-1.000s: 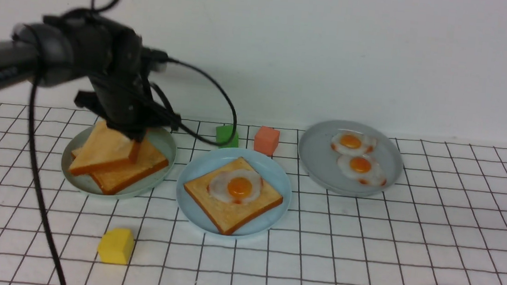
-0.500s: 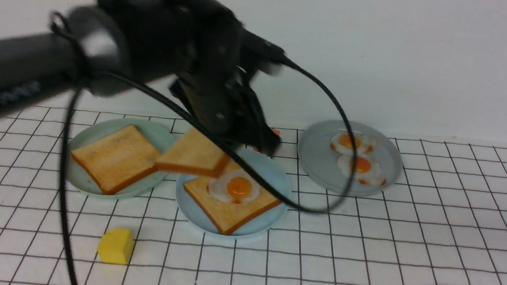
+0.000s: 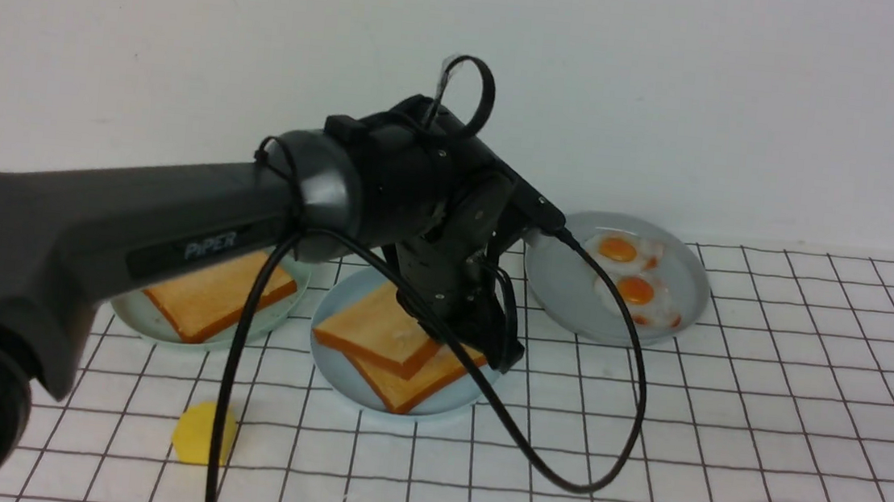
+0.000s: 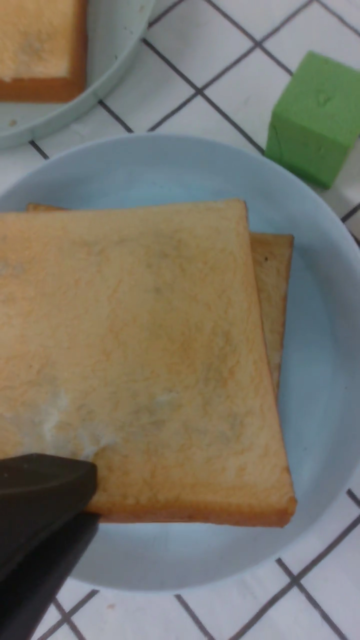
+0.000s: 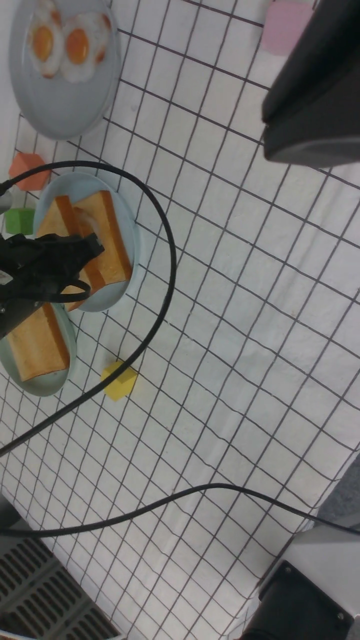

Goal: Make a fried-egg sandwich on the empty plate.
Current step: Use the left arm to place a slice of bread on the fried egg in the middle

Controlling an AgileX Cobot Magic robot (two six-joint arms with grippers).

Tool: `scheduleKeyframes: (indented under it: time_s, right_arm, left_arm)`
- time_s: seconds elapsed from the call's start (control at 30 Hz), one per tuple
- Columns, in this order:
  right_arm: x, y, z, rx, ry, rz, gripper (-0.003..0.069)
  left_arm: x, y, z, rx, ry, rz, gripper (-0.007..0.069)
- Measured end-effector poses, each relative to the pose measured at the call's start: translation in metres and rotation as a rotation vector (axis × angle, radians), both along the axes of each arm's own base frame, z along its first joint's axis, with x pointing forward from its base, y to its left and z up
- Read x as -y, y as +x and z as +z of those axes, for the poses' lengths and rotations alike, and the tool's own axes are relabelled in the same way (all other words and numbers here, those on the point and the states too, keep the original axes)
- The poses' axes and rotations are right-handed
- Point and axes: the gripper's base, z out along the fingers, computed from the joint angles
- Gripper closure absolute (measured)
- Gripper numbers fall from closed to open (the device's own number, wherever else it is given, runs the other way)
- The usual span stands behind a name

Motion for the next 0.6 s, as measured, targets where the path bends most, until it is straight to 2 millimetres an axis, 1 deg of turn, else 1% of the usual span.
scheduleKeyframes:
  time_s: [0.23,0.37,0.4,0.47,0.53,0.57,0.6]
  right_arm:
    - [0.0,-0.0002,-0.0003,-0.005,0.0,0.0,0.0604]
    - [0.0,-0.0003,-0.0004,-0.005,-0.001,0.0,0.0604]
    - [0.0,-0.0003,-0.0004,-0.005,-0.001,0.0,0.0604]
    - [0.0,-0.0003,-0.0004,-0.005,-0.001,0.0,0.0604]
    - [0.0,-0.0003,-0.0004,-0.005,-0.001,0.0,0.0604]
    - [0.0,-0.0003,-0.0004,-0.005,-0.001,0.0,0.0604]
    - [0.0,-0.0003,-0.0004,-0.005,-0.001,0.0,0.0604]
  left_arm:
    - [0.0026,0.0027,-0.0092,-0.003,0.001,-0.007,0.0616]
    - [0.0031,0.0031,-0.0113,-0.006,0.001,-0.006,0.0589]
    - [0.0034,0.003,-0.0117,-0.008,-0.002,-0.006,0.0551]
    - [0.0037,0.0029,-0.0117,-0.01,-0.006,-0.004,0.0505]
    - [0.0039,0.0028,-0.0117,-0.01,-0.009,-0.004,0.0441]
    - [0.0039,0.0028,-0.0117,-0.011,-0.01,-0.003,0.0435]
    - [0.0041,0.0027,-0.0117,-0.012,-0.012,-0.003,0.0399]
